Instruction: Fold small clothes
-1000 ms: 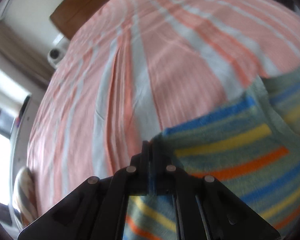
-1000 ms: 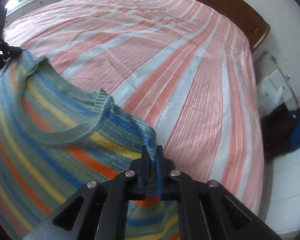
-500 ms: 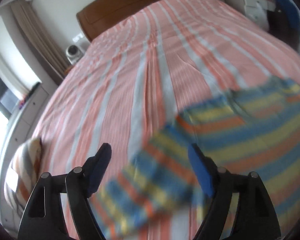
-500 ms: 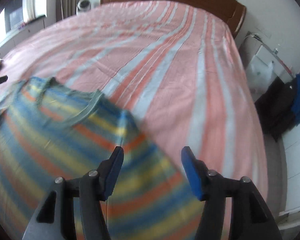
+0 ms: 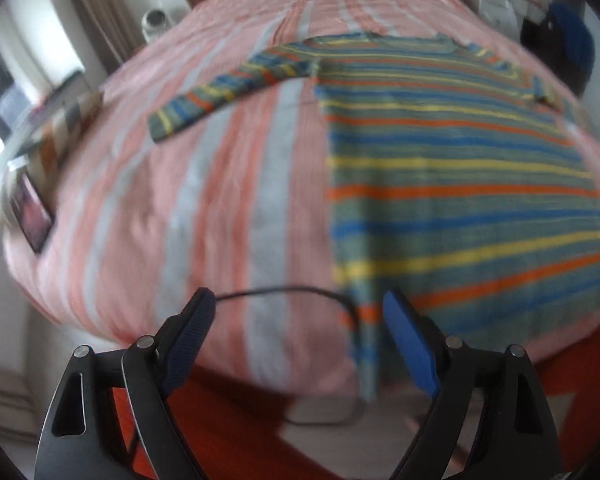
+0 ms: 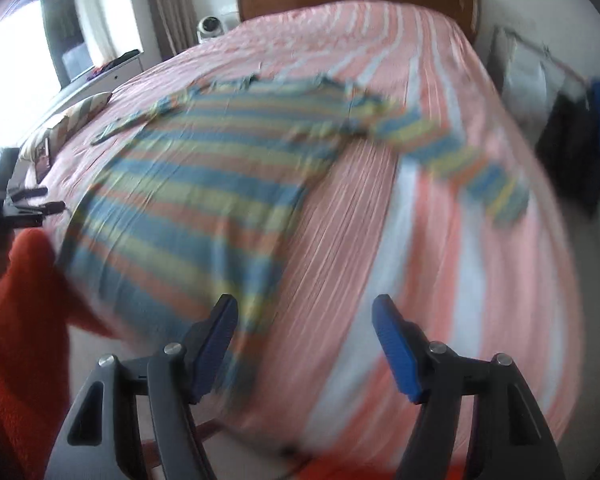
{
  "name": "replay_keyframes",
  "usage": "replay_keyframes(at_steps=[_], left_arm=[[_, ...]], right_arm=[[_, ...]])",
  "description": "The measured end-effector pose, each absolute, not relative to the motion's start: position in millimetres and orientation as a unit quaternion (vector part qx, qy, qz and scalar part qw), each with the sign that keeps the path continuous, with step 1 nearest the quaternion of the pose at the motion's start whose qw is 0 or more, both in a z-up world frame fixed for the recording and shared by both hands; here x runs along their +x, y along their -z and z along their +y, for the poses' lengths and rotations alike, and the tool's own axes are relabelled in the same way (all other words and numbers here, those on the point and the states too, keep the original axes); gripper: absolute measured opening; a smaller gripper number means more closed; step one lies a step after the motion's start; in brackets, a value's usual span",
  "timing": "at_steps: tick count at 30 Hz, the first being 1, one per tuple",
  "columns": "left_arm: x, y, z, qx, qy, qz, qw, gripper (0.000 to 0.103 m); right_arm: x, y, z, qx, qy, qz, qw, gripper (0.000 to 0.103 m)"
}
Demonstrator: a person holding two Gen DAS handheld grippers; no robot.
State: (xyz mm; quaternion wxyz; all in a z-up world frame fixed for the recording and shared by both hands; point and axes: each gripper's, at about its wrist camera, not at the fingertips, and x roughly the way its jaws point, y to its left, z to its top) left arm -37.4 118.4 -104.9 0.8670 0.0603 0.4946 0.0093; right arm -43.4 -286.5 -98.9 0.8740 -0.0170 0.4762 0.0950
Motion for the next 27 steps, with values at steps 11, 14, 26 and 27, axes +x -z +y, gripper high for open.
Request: replay_keyframes(at_steps=[11,14,26,27], left_arm=[[-13,66,95,-0.021,0.005,0.436,0.900,0.095],[-24,75,92,-0.022,0.002,0.440,0.898,0.095],[-67,10,106,-0.076,0.031,0.397,0.914,0.095],[-70,-1,102,-0.084,0.045,0.387,0.917,0.096]], right_arm=[[-7,104,-331,0.151,-0.017,0.425,0.892,0.069],[-9,105,-321,0.135,-0.013,0.420,0.897,0.069],[-36,114,-316,0.153,-0.009,0.409,0.899,0.069],[-37,111,-316,0.153,-0.010,0.404,0.902,0.069]])
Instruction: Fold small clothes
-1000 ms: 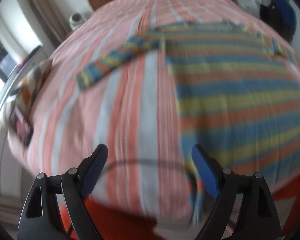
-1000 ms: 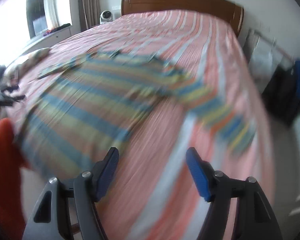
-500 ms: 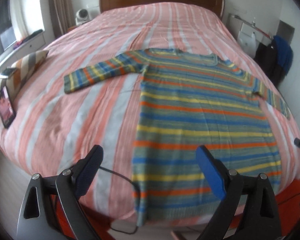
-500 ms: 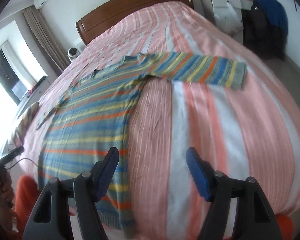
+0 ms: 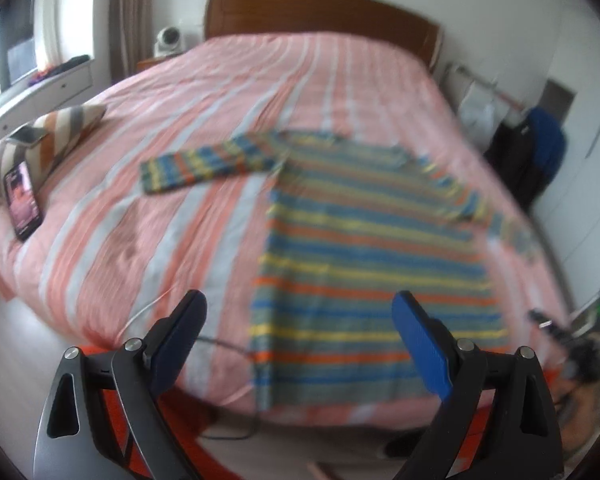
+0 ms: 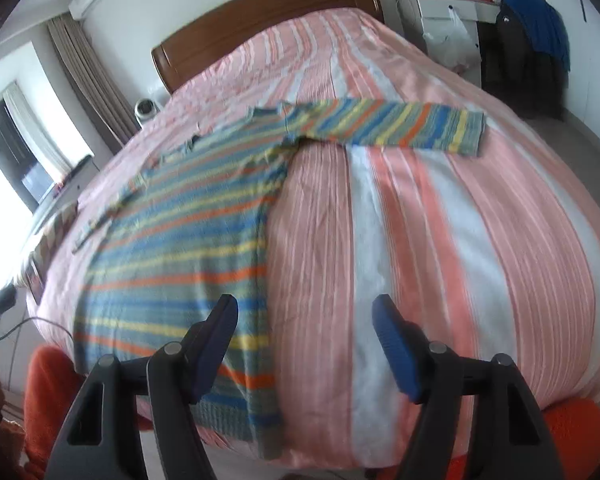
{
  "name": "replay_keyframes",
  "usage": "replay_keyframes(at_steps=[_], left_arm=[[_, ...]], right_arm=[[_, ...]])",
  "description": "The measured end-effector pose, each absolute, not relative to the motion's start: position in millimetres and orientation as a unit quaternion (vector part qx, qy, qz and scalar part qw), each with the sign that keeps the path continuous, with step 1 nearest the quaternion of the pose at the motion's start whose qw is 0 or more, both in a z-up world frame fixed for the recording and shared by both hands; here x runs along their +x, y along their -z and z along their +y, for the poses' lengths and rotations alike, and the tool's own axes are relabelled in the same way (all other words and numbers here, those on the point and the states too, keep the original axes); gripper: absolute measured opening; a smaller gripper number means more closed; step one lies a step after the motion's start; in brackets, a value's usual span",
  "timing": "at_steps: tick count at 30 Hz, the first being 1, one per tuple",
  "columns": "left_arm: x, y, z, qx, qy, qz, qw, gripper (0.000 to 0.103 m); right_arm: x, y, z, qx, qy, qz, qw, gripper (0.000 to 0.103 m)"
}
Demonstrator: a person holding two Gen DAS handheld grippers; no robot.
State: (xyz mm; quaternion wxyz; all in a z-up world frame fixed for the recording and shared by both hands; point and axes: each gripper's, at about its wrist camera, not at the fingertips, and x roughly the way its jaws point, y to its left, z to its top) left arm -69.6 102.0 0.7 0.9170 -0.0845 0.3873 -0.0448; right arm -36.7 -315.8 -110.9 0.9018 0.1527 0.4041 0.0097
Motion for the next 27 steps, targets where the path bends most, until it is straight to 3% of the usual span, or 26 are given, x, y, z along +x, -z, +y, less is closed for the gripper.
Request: replay_keyframes(at_steps=[7,16,27], left_arm=[[-73,-27,80,-0.130,0.118,0.363,0.915,0.099],[-74,4,49,-0.104,0.133,0.407,0.898,0.099],[-42,49,71,-0.036,0.021,0.416,0.908,0.099]], right_arm=[[-43,100,-306,0.135,-0.015,0.383,0.914,0.069],[-52,103,-311,0.149,-0.003,0.384,0.911,0.069],[-48,109,-296,0.129,-0.016,0.395,0.909,0.069]])
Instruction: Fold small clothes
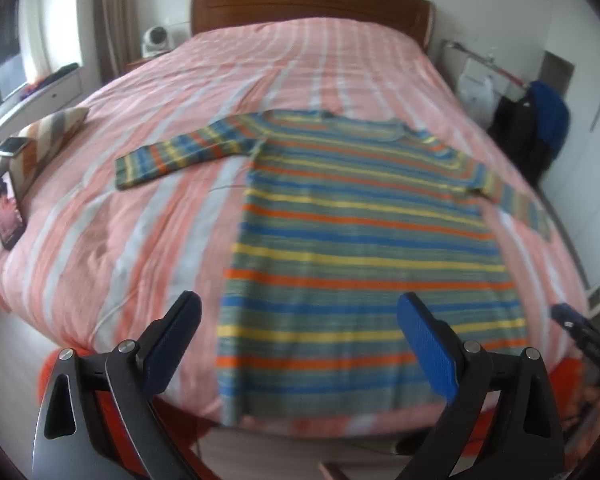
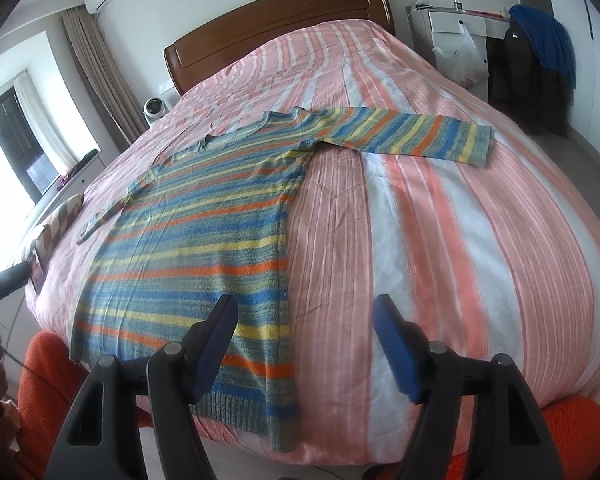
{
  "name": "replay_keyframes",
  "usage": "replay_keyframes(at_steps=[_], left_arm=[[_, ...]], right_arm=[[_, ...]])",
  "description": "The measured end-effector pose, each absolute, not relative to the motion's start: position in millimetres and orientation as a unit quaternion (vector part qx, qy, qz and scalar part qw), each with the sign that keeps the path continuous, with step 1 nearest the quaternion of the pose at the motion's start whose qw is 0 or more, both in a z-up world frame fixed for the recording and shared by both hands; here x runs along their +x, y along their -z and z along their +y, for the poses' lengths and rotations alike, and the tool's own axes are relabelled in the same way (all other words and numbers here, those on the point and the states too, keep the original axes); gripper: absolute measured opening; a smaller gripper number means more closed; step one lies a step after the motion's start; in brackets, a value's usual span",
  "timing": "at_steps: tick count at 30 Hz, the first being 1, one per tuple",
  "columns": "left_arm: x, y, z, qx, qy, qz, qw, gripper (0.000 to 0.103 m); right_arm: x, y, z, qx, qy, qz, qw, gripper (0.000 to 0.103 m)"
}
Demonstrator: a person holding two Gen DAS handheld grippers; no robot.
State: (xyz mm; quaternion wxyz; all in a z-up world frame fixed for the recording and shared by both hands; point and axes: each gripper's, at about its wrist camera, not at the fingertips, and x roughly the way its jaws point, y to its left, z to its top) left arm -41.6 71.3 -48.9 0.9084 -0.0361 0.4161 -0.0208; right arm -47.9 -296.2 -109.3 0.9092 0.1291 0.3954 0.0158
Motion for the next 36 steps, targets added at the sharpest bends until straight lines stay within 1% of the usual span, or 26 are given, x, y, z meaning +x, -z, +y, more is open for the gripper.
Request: replay_keyframes(at_steps=[8,15,20,23,36], left_arm=[[-20,72,94,-0.016,-0.038,0.414,0.909,0.099],[3,96,105,0.057,-0.111,0.388,0.913,0.099],[1,118,123,0.027,-0.114,0.400,0.909,0.099],[-1,127,127,0.034,-0.120,0.406,0.905,0.099],[2,131,137,0.013,-0.135,0.412,0.901,0.099]], right_arm=[[-48,113,-298,0.136,-0.009,0.402,0.906,0.069],[-46,118,-295,0.129,-0.011,0.407,0.904,0.069],[-45,122,-297,0.130,-0.003,0.411,0.902,0.069],[-44,126,-300,0.138,0.001,0.415,0.899,0.069],[-40,131,-294,0.130,-0.005,0.424,0.896,0.069]])
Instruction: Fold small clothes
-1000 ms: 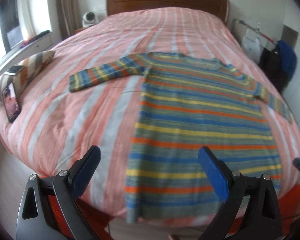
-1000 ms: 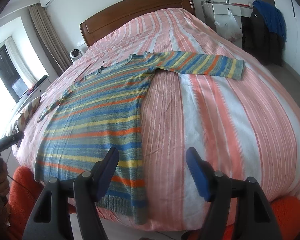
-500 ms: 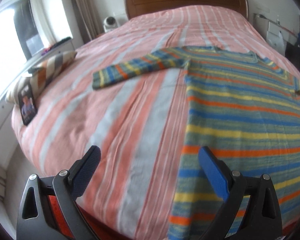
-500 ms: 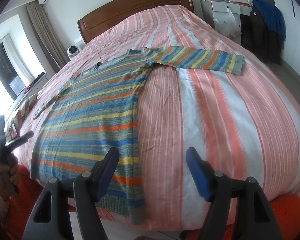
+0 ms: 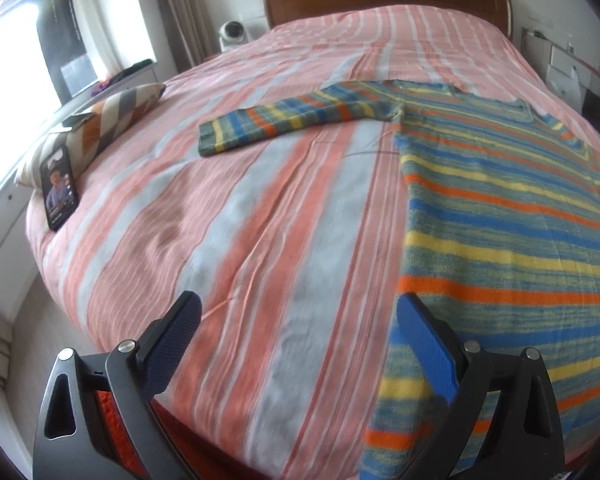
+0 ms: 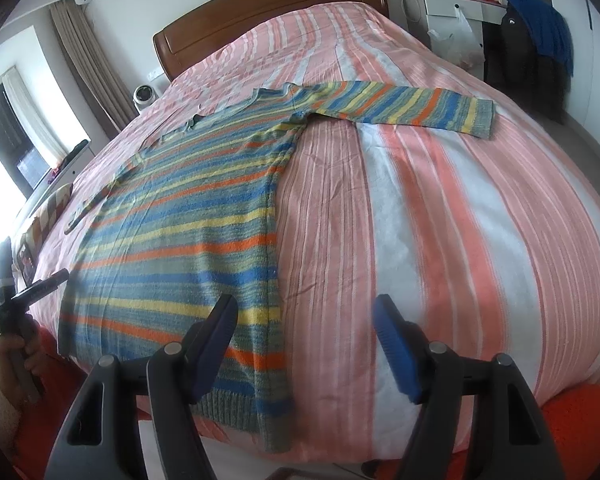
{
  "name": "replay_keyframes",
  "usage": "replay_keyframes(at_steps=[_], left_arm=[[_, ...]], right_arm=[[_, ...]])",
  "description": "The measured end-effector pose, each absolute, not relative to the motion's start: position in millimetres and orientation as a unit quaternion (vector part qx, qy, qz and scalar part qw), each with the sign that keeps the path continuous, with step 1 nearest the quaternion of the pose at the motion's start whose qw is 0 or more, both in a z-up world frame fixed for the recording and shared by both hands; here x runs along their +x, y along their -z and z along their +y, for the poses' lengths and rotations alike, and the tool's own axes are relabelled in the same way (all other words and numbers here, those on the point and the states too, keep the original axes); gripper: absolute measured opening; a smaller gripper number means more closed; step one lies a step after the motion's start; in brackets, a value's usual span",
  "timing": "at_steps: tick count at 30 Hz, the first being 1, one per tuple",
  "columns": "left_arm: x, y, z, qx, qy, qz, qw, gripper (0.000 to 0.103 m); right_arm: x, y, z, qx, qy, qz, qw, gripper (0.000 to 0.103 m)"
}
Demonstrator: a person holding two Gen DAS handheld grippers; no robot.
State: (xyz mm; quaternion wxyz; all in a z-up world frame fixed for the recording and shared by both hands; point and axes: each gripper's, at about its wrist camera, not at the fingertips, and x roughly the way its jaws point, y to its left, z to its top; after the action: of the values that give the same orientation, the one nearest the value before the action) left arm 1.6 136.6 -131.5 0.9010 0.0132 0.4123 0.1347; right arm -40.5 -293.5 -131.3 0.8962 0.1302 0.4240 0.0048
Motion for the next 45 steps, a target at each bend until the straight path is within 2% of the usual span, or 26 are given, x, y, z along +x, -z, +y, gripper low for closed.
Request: replay_keyframes(at_steps=[45], left_arm=[[1.1,132.7,139.7,0.021,-0.149,0.414,0.898,0.099]], right_arm=[[-42.7,131.6,-296.4,0.137,-0.002,0.420,0.897,0.069]])
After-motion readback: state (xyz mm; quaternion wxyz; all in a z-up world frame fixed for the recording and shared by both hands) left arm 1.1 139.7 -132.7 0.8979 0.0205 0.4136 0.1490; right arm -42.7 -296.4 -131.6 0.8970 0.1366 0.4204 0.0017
